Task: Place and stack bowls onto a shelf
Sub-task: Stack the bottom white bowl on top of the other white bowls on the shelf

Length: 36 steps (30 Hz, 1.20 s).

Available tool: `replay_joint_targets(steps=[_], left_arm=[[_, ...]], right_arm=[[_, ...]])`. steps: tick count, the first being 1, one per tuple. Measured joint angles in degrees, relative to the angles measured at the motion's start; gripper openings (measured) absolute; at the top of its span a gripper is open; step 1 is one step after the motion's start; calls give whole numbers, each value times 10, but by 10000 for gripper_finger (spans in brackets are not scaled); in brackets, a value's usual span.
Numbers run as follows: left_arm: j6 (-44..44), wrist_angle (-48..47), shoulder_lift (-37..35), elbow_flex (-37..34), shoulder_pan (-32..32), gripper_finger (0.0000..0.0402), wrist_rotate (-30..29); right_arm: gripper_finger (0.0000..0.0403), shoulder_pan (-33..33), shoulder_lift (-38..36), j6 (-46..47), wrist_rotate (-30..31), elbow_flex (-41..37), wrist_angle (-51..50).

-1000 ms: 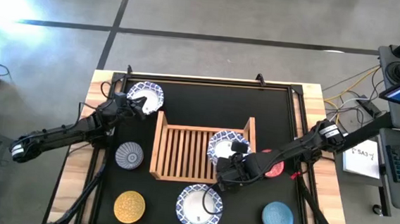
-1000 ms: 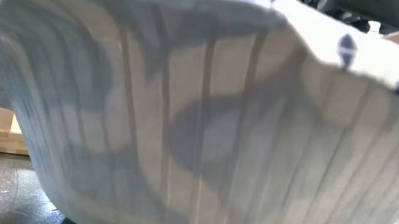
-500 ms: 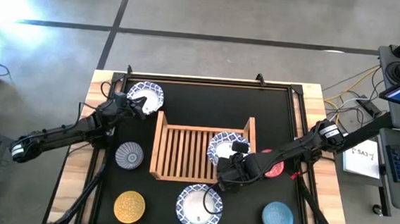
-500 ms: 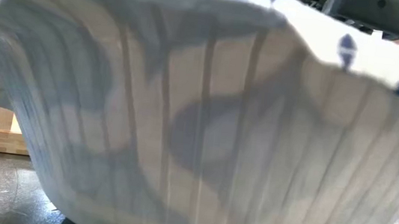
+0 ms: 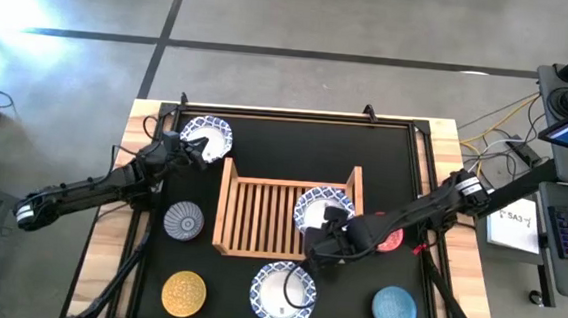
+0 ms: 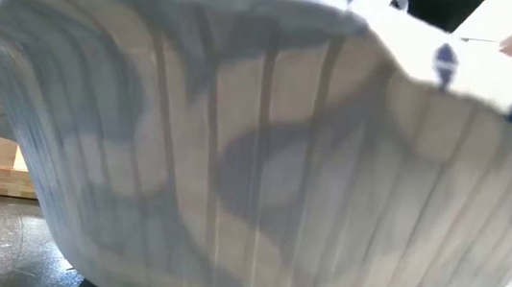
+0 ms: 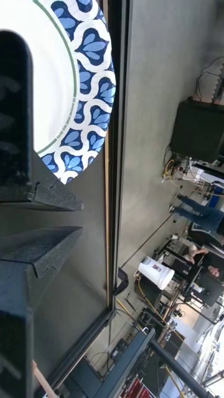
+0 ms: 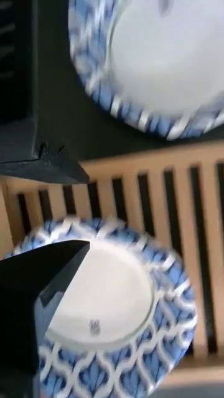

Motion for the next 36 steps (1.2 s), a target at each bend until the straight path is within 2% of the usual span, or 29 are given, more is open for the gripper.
replay_joint_targets(steps=[6,12,16,23,32,36], left_arm=[[0,0,0,0,0,33,0],[0,0,0,0,0,33,0],[0,0,0,0,0,33,0],[0,2,0,0,0,33,0],[0,2,1,0,0,33,0],[0,2,1,0,0,33,0]], right_arm=[[143,0,1,76,-82,10,59],[128,1,15,291,-83,9,72],[126,6,28,348,-108,9,78],[142,8,56,363,-152,10,120],[143,10,63,334,-153,11,135],[143,10,73,314,-131,11,147]])
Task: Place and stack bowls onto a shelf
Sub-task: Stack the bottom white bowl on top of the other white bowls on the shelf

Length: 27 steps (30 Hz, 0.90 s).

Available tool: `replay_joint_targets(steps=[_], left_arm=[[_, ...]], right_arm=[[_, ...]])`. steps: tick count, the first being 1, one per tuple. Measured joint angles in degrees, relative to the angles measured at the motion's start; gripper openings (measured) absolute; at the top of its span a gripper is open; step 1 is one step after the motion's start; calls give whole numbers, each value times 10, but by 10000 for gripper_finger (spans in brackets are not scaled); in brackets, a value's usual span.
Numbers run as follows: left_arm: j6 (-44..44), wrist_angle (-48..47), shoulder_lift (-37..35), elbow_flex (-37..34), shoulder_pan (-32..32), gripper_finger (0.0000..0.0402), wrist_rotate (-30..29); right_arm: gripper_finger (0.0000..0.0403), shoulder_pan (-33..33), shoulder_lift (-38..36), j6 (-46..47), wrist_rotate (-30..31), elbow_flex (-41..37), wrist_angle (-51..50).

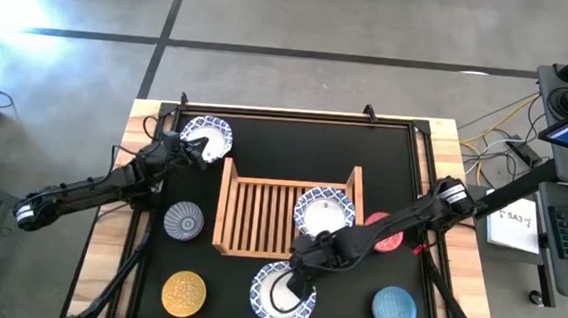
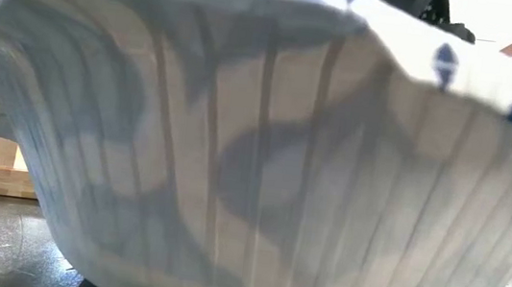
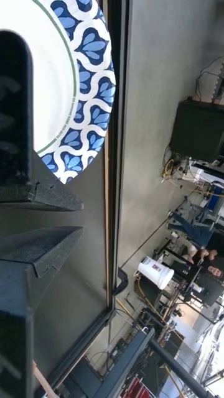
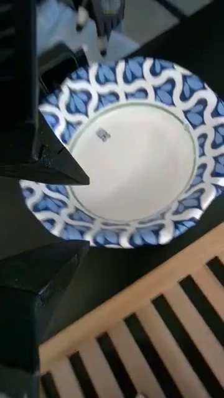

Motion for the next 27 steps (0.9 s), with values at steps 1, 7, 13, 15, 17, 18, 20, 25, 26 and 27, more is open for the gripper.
replay_joint_targets(steps=[1,7,13,15,17,18,20,25,26,27], left_arm=[[0,0,0,0,0,33,0],[0,0,0,0,0,33,0],[0,-1,0,0,0,33,0],[0,-1,0,0,0,33,0],[0,-1,0,0,0,33,0],[0,-1,0,0,0,33,0],[0,-1,0,0,0,33,0],[0,-1,1,0,0,33,0],[0,-1,1,0,0,33,0],[0,-1,1,0,0,33,0]], right_arm=[[143,0,5,-8,5,0,4],[143,1,31,-10,9,0,7],[143,1,58,-9,10,0,7],[143,1,69,-9,9,0,10],[143,2,75,-9,8,0,18],[143,2,77,-10,7,0,18],[141,3,80,-13,4,0,19],[120,3,78,-19,4,0,18],[111,3,78,-19,4,0,19],[101,3,78,-19,4,0,19]])
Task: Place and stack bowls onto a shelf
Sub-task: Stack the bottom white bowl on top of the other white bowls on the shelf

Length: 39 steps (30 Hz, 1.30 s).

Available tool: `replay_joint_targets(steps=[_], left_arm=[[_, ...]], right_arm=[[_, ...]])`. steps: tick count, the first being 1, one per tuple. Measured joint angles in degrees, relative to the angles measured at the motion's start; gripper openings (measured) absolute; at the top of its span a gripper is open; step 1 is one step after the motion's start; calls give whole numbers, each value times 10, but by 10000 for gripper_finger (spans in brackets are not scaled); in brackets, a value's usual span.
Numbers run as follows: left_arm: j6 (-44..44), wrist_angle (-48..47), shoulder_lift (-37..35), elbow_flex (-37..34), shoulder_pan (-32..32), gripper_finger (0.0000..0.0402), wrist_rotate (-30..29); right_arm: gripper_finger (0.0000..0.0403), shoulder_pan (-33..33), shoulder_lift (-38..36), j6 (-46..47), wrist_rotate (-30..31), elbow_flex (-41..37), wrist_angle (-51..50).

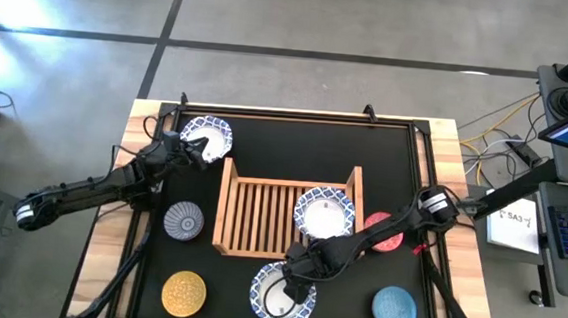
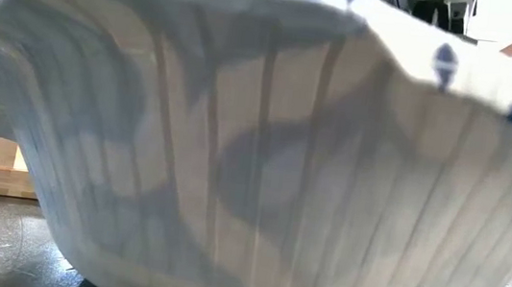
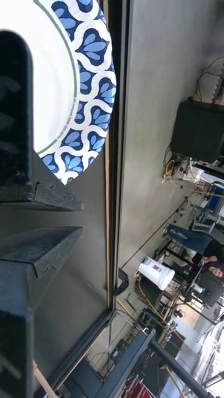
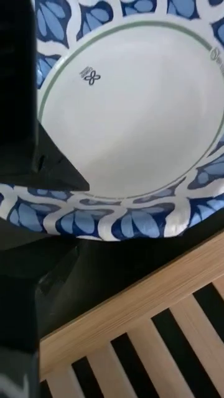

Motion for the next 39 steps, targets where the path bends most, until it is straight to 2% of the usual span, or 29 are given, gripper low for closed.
replay_joint_targets(steps=[7,12,19,29,35,39], left_arm=[[0,1,0,0,0,33,0],[0,1,1,0,0,33,0],[0,1,1,0,0,33,0],[0,0,1,0,0,33,0],[0,0,2,0,0,33,0],[0,0,2,0,0,33,0]], right_arm=[[17,0,-1,-17,0,0,2],[10,-1,-2,-20,-15,2,0],[9,-12,-19,-67,-4,58,-14],[9,-67,-65,-110,62,134,-262],[9,-120,-110,-154,64,134,-305],[9,-157,-141,-241,28,134,-327]])
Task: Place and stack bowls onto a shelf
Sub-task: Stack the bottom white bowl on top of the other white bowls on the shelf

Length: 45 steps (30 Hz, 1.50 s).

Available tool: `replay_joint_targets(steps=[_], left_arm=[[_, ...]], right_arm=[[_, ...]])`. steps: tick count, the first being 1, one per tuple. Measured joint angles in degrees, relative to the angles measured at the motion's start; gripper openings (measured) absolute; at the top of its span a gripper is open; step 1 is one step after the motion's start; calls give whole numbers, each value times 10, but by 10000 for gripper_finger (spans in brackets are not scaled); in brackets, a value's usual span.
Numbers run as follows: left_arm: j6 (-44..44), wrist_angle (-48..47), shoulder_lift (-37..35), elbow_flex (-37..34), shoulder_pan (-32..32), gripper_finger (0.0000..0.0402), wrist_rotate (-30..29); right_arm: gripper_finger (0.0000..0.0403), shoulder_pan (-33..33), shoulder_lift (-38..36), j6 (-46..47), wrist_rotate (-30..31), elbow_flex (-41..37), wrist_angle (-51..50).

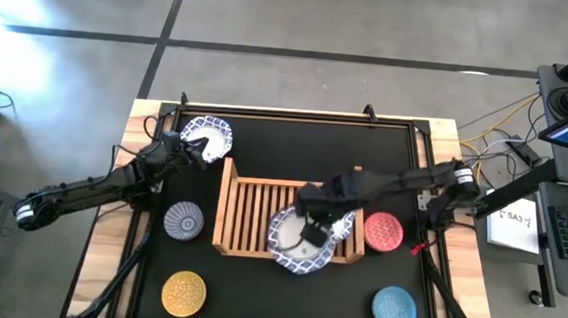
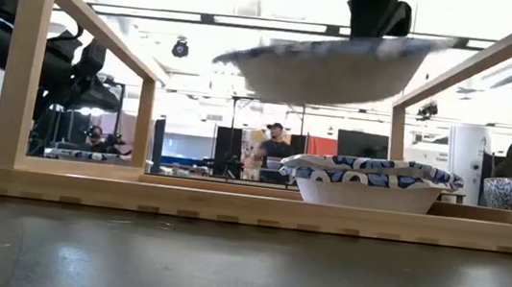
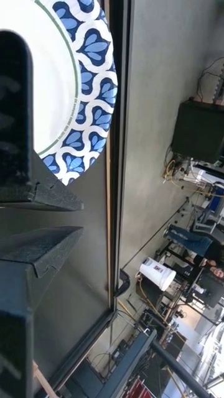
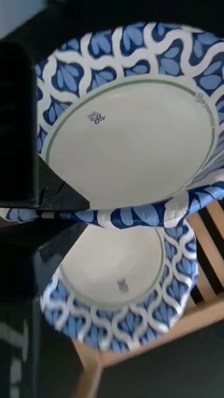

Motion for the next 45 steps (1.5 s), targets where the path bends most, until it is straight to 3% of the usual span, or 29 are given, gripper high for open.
replay_joint_targets(steps=[6,11,26,36,42,45], left_arm=[[0,0,0,0,0,33,0],[0,0,1,0,0,33,0],[0,1,2,0,0,33,0],[0,0,2,0,0,33,0],[0,0,2,0,0,33,0],[0,0,2,0,0,33,0]], right_arm=[[9,-50,-41,-129,-4,0,-33],[9,-95,-49,-228,45,0,-57],[9,-154,14,-469,10,-3,-68],[9,-159,51,-544,4,-3,-64],[9,-163,57,-540,-3,-3,-61],[9,-166,57,-527,-38,-3,-55]])
